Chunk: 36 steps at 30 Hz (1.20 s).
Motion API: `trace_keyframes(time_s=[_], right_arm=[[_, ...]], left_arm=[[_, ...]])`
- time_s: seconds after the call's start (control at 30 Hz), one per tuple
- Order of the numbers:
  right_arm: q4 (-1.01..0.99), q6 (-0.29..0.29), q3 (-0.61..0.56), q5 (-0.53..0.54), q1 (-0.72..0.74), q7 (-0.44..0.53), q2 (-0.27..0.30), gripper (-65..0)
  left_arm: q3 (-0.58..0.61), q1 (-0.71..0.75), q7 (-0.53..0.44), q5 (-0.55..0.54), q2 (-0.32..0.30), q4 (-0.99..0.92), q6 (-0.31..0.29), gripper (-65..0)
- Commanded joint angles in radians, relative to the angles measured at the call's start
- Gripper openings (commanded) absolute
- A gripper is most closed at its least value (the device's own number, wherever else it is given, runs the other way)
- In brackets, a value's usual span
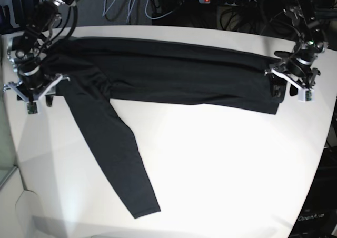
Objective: Fold the T-shirt properly
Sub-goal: 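Open both grippers to release the folded edge, then move the right gripper over the loose sleeve and lower it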
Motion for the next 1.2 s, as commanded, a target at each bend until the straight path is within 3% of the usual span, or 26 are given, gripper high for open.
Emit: trace_keyframes(time_s=[0.0,0.23,0.47,0.77,0.87,1.17], right_arm=[[0.004,-0.007,-0.017,-0.019,0.024,0.017,0.009,-38.3],[-0.156,-0.007,-0.128,-0.139,0.177,-0.049,0.008,-38.3],[-0.174,-0.007,-0.157,-0.263,0.206,-0.049,0.006,-38.6],[-0.168,-0.007,-0.205,-0.259,0.206,-0.043,0.020,-38.9],[-0.167,-0.007,-0.214,-0.259,0.208,0.010,0.021,-38.9],[-0.174,-0.007,-0.212,-0.260,0.242,0.020,0.020,-38.9]], left_arm=[[-0.004,-0.007,-0.022,-0.008,-0.013,0.013,-0.003,-28.3],[-0.004,0.010,-0.020,-0.003,-0.013,0.013,-0.003,-28.3],[-0.004,0.004,-0.027,-0.002,-0.023,-0.059,-0.003,-28.3],[-0.001,-0.013,-0.028,-0.002,-0.024,-0.116,-0.005,-28.6],[-0.001,-0.009,-0.022,-0.002,-0.026,-0.116,-0.005,-28.7],[-0.002,0.060,-0.020,-0.002,-0.040,-0.105,-0.005,-28.7]])
